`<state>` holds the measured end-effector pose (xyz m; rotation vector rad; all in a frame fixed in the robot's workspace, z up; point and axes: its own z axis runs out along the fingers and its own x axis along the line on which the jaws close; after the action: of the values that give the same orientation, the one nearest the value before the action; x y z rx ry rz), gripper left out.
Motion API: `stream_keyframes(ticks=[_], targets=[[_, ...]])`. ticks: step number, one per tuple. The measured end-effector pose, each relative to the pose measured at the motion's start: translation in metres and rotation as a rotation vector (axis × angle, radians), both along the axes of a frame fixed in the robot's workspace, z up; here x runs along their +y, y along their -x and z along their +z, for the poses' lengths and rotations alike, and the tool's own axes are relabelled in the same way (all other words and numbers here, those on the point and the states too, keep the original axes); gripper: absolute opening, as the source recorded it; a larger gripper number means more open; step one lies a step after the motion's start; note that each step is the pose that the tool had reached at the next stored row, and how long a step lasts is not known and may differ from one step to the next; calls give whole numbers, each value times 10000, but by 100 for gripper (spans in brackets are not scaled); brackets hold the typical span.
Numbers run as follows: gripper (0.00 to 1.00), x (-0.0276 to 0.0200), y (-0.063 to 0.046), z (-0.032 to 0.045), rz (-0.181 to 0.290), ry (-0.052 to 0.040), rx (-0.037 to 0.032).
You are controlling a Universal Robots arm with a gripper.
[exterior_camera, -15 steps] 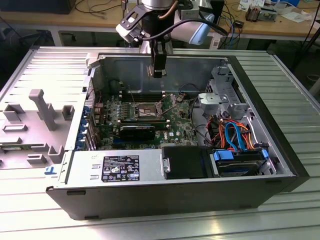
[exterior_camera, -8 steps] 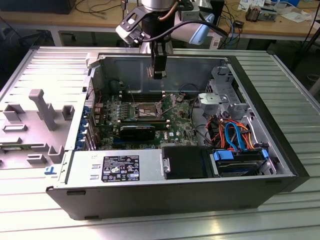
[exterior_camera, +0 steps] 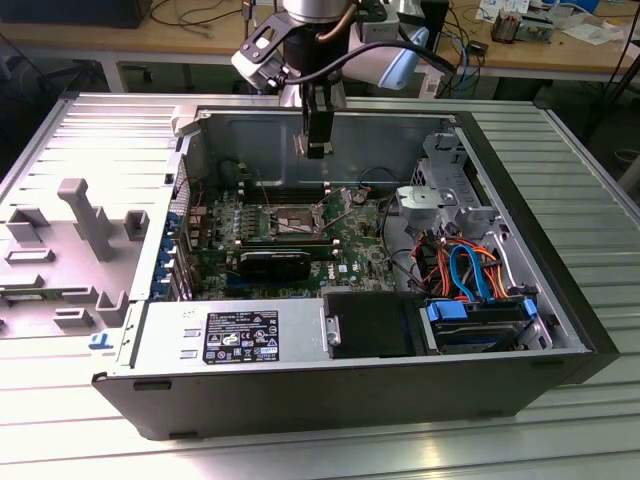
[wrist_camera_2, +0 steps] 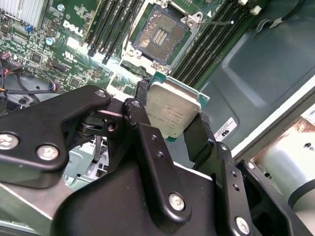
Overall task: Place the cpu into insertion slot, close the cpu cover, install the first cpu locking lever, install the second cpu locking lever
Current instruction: 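Place the cpu into insertion slot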
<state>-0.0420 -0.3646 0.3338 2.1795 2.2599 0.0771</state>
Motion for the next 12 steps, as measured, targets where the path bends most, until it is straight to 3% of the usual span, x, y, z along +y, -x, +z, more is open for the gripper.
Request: stream_keyframes(ticks=[2,5,12], targets=[[55,0,22,-42,-85,0,-25],[55,1,95,-104,-84,-2,-152],[55,0,98,-112,-84,-1,-159]])
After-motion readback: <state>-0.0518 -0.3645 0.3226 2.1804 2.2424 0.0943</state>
